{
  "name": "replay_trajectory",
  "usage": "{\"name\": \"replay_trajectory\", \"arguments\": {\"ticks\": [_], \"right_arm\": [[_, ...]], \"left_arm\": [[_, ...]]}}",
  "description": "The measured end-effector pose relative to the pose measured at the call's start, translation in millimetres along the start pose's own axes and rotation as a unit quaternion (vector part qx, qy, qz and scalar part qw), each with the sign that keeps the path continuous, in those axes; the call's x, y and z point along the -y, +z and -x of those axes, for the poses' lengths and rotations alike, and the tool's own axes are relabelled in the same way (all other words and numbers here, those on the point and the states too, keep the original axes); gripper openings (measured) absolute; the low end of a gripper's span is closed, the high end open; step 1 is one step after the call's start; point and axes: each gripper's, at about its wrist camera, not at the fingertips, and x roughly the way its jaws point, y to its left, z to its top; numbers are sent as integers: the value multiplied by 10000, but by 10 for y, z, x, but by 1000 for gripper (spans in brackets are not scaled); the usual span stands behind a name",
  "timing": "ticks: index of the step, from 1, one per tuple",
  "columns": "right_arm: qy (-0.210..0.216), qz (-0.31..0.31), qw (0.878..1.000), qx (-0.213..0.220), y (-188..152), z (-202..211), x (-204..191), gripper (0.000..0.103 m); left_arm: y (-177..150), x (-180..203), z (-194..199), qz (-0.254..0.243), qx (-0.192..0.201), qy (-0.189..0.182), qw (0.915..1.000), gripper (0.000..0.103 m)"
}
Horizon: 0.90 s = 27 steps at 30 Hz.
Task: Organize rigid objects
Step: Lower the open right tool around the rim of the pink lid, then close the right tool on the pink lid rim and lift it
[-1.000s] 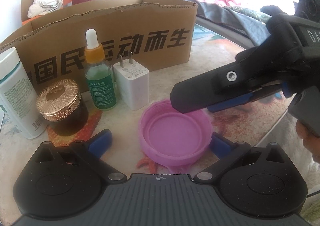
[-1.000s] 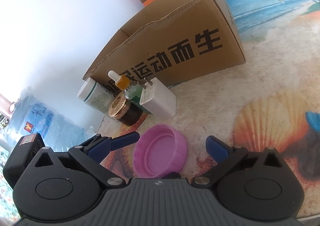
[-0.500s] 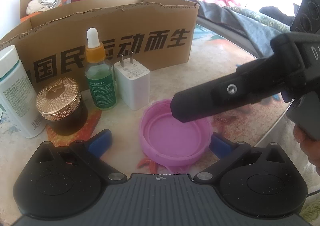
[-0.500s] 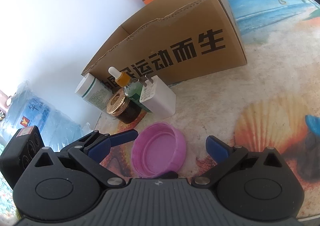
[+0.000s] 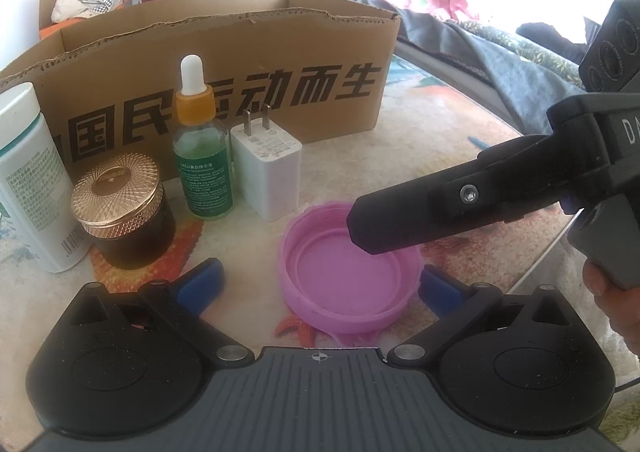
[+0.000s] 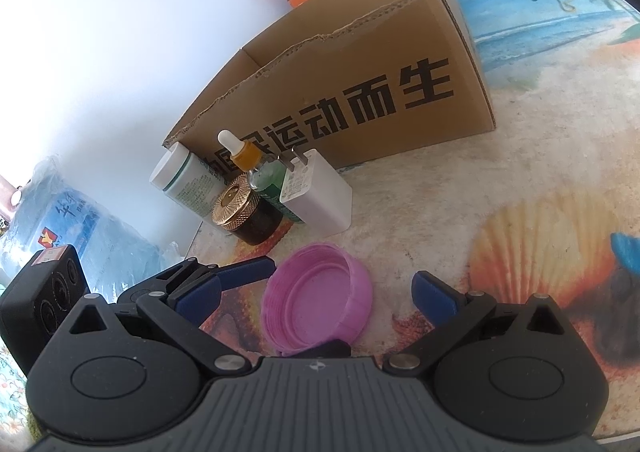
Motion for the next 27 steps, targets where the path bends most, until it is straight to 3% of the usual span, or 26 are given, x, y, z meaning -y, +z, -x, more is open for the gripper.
{"name": "replay_trajectory", "arguments": {"ticks": [27], "right_arm": [[56, -170, 9998, 70, -10, 21, 31, 103]], "left_arm": [[50, -135, 33, 329, -86, -315, 9989, 103]]}}
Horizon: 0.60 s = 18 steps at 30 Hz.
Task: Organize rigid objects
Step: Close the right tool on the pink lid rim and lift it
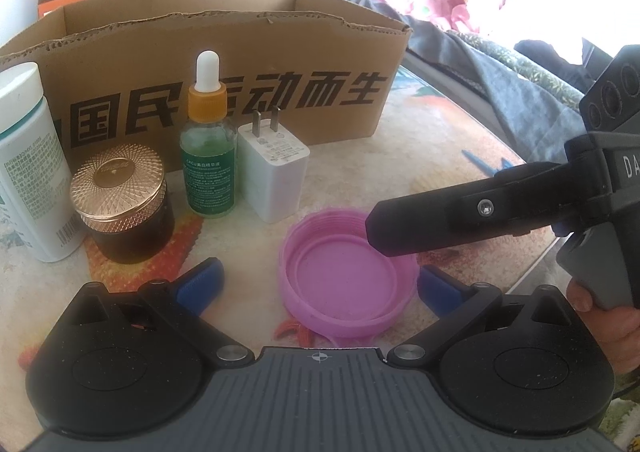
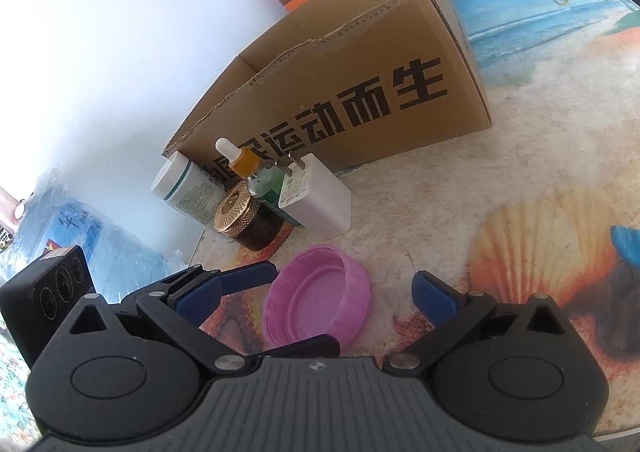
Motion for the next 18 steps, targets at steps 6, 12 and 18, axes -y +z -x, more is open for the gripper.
{"name": "replay_trajectory", "arguments": {"ticks": [6, 12, 18], "right_arm": [[34, -123, 9999, 14, 6, 2, 21, 103], [44, -172, 9998, 39, -5, 5, 22, 103], [-78, -20, 10000, 12, -12, 9, -22, 103]], "left_arm": [[-12, -40, 15, 89, 60, -78, 9999, 103], [-24, -64, 29, 183, 158, -144, 9996, 103], [-37, -7, 79, 43, 207, 36, 9998, 103]]}}
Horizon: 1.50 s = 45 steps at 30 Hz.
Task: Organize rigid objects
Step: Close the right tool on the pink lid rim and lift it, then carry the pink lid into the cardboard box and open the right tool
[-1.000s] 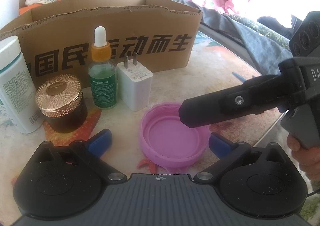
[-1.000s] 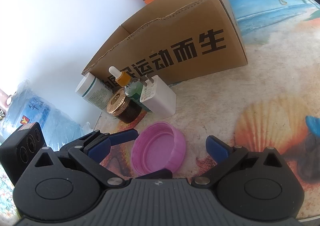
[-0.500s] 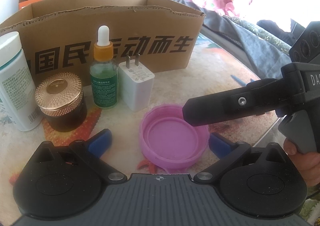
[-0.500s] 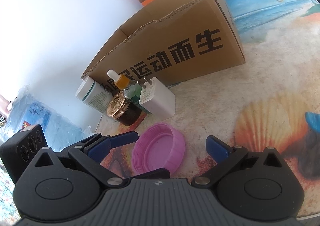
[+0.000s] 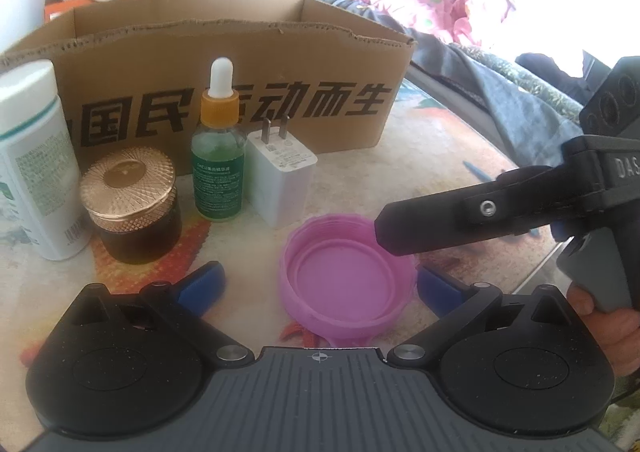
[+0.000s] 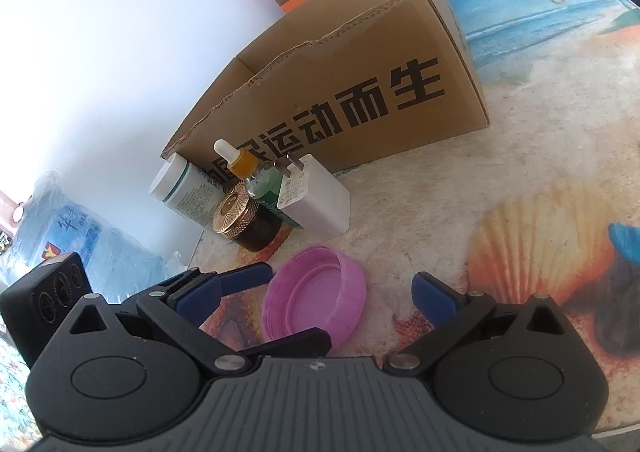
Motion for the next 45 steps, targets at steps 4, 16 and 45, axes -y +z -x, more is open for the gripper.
{"name": "replay_trajectory", "arguments": {"ticks": [4, 16, 45], "right_arm": [[-77, 238, 9995, 166, -33, 66, -44, 101], [-724, 1249, 9895, 63, -110, -42, -261, 63], [-853, 2204, 9683, 804, 175, 300, -717, 17]], "left_arm": [[-21, 50, 89, -178, 37, -69, 9998, 103], [-32, 301, 1, -800, -42, 197, 9966, 93], [277, 479, 466, -1056, 980, 725, 9869, 73]]}}
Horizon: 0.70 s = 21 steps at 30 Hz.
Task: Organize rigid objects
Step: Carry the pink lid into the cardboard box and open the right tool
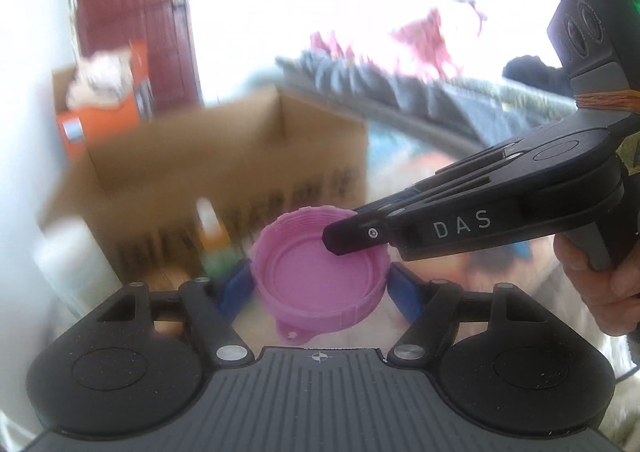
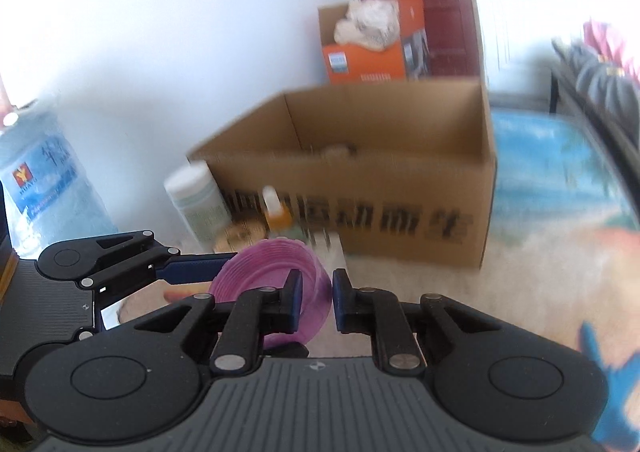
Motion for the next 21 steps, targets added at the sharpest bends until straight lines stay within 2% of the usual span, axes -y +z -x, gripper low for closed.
{"name": "replay_trajectory", "arguments": {"ticks": [5, 9, 12, 15, 18, 21], "right_arm": [[98, 515, 9970, 565, 507, 98, -131, 18], [278, 700, 9954, 593, 950, -105, -133, 18], [404, 626, 9968, 277, 1249, -425, -69, 18], [562, 347, 9974, -294, 1467, -887, 77, 18], [678, 16, 9932, -947, 1579, -1388, 253, 18], [735, -252, 9851, -1536, 1610, -1823, 414, 18]], "left_arm": [[414, -178, 141, -171, 542, 364, 9977, 73], [738, -431, 21, -291, 536, 544, 9967, 73], [919, -700, -253, -160, 178, 452, 9987, 73], [1006, -960, -605, 33, -435, 337, 9985, 73], [1012, -1152, -917, 121, -1041, 245, 9942, 73], [1028, -1319, -1226, 283, -1638, 130, 9860, 73]]}}
